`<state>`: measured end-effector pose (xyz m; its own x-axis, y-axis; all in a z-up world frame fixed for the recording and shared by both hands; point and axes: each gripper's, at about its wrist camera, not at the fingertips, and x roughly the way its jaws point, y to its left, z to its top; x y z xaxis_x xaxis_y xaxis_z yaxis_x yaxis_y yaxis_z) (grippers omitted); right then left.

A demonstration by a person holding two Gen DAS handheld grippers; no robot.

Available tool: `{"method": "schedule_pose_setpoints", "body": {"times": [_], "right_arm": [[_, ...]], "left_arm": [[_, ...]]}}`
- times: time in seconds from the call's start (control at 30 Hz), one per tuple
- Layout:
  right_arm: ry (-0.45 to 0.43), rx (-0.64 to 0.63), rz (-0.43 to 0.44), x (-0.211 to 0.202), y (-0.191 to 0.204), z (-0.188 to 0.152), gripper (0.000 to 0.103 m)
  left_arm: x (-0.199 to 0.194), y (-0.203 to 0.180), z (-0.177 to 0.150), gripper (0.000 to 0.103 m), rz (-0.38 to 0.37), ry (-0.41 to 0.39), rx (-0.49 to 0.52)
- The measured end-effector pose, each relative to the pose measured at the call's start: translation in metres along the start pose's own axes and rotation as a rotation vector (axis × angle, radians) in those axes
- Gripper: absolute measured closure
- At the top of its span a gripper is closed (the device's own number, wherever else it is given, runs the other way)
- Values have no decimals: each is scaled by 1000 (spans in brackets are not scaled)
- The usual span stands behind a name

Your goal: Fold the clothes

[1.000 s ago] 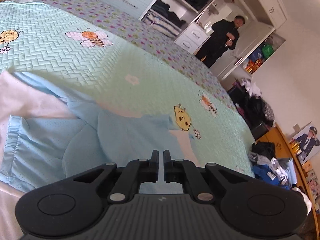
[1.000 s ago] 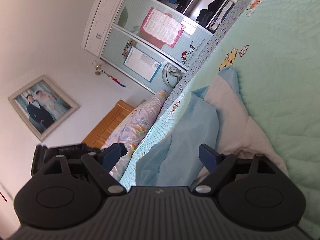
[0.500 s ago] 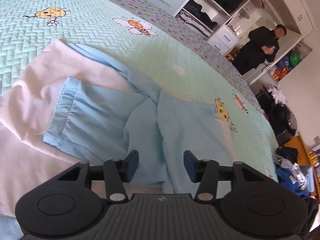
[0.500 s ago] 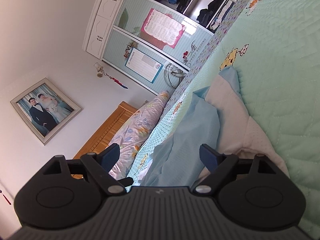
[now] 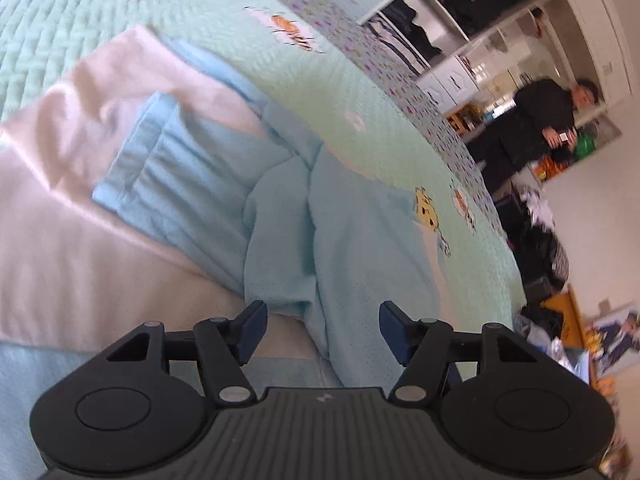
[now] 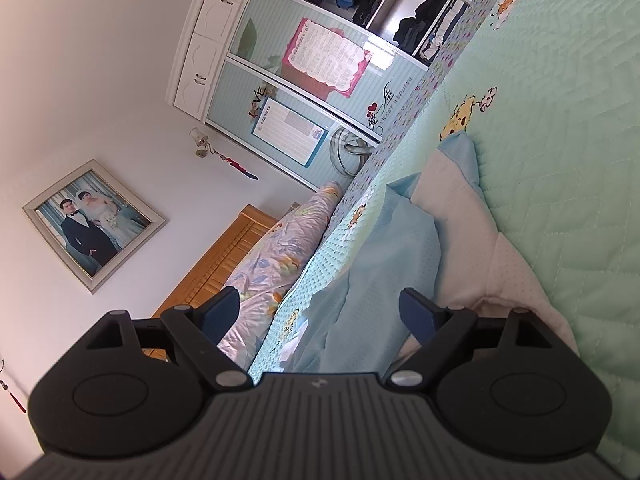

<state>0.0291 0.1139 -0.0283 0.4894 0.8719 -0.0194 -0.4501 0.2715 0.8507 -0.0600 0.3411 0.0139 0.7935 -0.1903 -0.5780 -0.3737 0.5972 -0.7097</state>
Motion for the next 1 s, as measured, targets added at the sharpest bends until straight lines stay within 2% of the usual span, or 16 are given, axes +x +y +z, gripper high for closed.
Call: {"method": "schedule_pose_setpoints", "body": {"times": [0.1,0.3,0.43,0.47,0.5,0.53,0.57,0.6,0.77,0.87,0.97,1.0], "right_arm": [[-1,0,0,1,0,0,16],[1,-2,0,1,-2,1,15],[1,-3,0,2,-2,1,15],[1,-3,0,2,-2,1,15],[1,-3,0,2,-2,1,15],[0,-3,1,2,-2,1,15],[0,-3,1,2,-2,1,15],[0,-2,1,2,-3,1,15],[1,-4,1,1,-3,3,15],[1,-3,2,1,-2,3,15],[1,-3,2,1,-3,3,15],[1,-4,1,1,-2,3,15]], "left_arm": [[-1,6,-1,43,-34,-33,-72],[5,5,-1,43,-65,-20,-108],[14,6,-1,44,-60,-49,-129],[18,6,-1,50,-63,-55,-132],[21,6,-1,63,-67,-64,-138],[24,7,-1,72,-74,-72,-143],[26,7,-1,92,-83,-78,-148],[28,7,-1,103,-83,-89,-148],[24,10,-6,103,-70,-137,-140],[6,12,-14,103,-53,-179,-122],[-25,28,-19,103,-5,-266,-150],[-30,35,-18,103,0,-271,-164]]}}
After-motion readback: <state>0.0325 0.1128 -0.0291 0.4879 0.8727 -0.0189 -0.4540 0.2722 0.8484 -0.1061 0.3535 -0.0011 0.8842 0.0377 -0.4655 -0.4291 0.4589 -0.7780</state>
